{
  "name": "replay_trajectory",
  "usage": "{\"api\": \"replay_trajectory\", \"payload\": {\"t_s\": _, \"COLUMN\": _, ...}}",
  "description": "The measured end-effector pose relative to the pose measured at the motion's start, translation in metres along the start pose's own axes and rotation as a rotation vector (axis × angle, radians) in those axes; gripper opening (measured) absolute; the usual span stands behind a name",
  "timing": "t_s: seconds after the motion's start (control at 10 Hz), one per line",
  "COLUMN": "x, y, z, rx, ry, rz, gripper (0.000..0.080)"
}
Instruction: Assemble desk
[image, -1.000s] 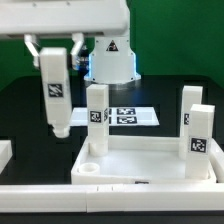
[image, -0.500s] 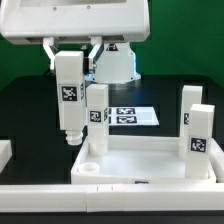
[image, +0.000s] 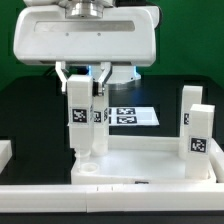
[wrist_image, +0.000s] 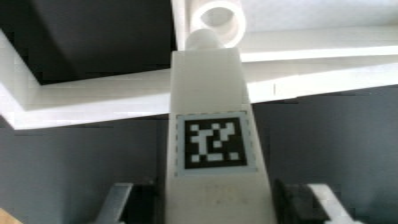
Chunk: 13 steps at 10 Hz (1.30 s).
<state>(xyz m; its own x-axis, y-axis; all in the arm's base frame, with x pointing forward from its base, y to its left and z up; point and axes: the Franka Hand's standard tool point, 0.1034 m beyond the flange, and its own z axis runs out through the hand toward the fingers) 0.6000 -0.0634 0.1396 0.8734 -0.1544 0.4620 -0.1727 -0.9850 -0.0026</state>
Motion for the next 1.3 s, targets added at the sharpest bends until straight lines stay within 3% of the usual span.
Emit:
{"api": "replay_trajectory", "payload": {"t_s": 0.2, "x": -0.004, "y": -0.007, "z": 0.003, "rx": 0.005, "ry": -0.008, "rz": 0.013, "gripper": 0.0284}}
{"api": "replay_trajectory", "payload": {"t_s": 1.3, "x": -0.017, "y": -0.006, "z": 0.021, "rx": -0.02, "ry": -0.019, "rz": 0.017, "gripper": 0.0284}}
